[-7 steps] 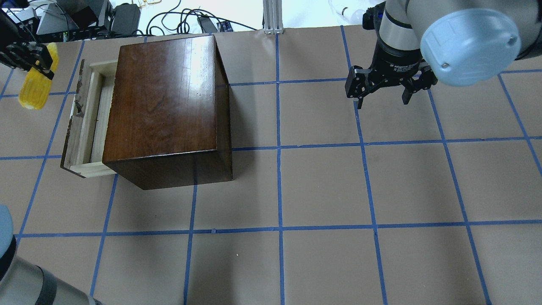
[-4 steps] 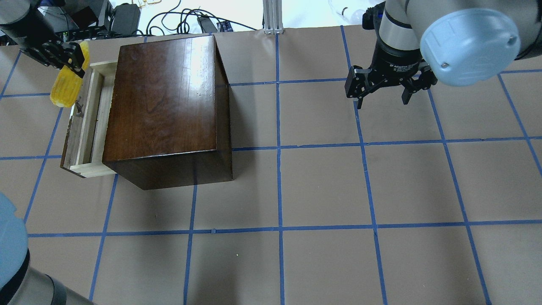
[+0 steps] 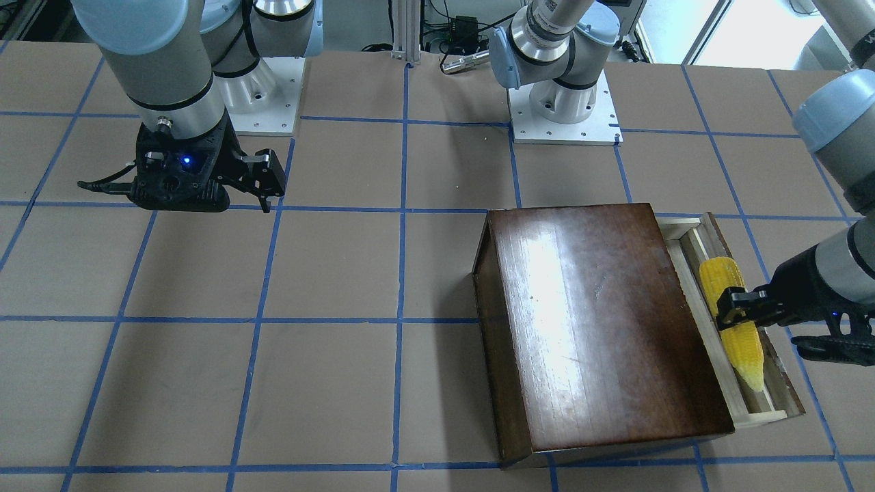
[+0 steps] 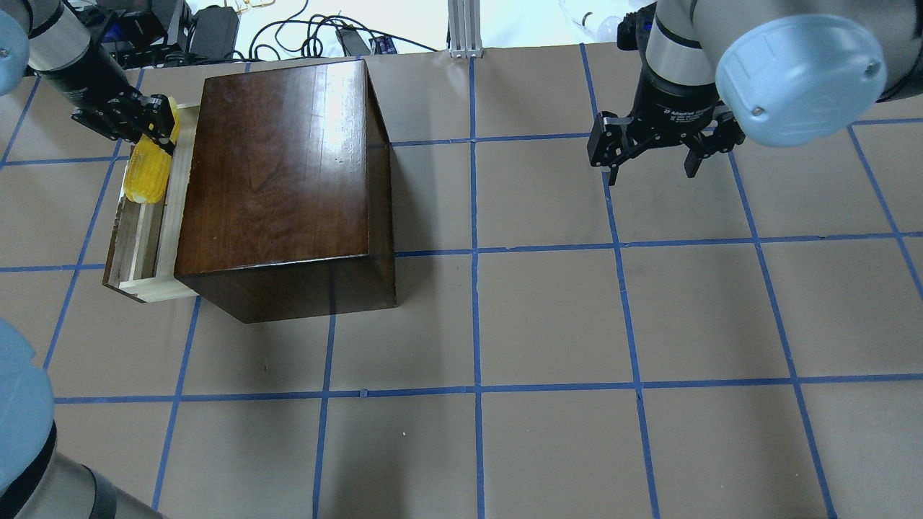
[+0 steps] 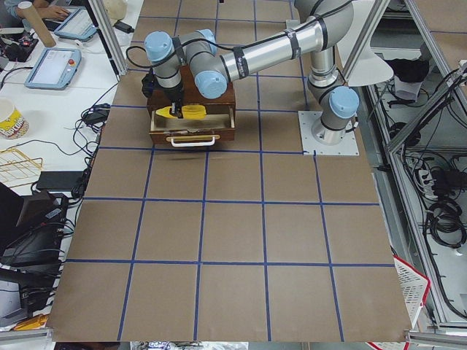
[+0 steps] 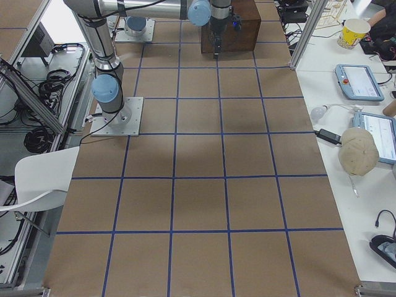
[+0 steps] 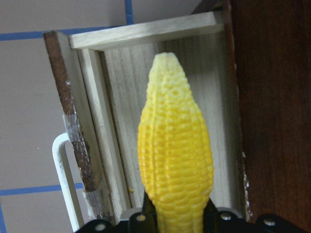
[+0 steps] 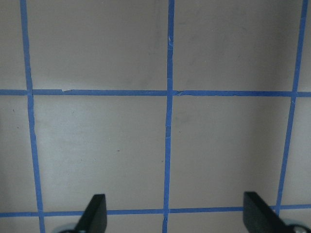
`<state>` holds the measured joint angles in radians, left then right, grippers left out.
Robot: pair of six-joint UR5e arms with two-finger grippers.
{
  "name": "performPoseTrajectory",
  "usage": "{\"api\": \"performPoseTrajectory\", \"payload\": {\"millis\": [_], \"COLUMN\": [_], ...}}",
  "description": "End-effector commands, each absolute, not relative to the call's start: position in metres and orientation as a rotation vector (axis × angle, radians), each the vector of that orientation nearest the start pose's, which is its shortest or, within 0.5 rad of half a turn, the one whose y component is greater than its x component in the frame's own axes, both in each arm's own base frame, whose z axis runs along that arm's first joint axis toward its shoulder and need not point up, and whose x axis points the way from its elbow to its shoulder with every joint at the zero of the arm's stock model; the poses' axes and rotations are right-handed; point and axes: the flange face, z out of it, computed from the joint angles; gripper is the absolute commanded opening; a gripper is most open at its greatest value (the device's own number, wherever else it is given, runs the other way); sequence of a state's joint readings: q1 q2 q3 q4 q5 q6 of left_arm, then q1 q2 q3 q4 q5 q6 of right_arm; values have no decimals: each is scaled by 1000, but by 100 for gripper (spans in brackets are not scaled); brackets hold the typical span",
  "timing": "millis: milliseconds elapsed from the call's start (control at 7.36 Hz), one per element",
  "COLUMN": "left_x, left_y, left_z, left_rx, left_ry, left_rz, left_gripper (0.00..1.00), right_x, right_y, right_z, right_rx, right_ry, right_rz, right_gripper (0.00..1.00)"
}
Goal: Open drawer and put corn inside
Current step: 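Lower the corn into the drawer and open the left gripper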
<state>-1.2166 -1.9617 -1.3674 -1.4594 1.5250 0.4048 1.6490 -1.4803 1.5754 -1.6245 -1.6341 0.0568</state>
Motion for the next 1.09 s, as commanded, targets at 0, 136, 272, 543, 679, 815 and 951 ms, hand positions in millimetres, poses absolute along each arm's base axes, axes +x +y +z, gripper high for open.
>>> {"api": "performPoseTrajectory", "payload": {"millis": [0,136,272,543,679,815,951], "left_x": [96,99,99,104,96,83,58], "left_y": [-647,-645,-643,-638,-629,-623,-611], "left_z": [372,375,380,403,424,446,468], "left_rx": [66,57,57,43,50,44,70], "left_ry": [3209,3208,3202,3189,3188,3182,3182], "left_rz": [93,88,80,38,33,4,8], "left_gripper": [88,93,93,97,97,98,98], "right_x": [167,167,167,167,167,167,167], "right_y": [-513,-513,-513,-513,-513,-513,-513], "right_z": [445,445,445,445,445,445,445], "right_rx": [-37,-37,-37,-37,-37,-37,-37], "right_ry": [3208,3208,3208,3208,3208,3208,3208], "right_rz": [59,59,59,59,59,59,59], "right_gripper": [100,100,100,100,100,100,100]}}
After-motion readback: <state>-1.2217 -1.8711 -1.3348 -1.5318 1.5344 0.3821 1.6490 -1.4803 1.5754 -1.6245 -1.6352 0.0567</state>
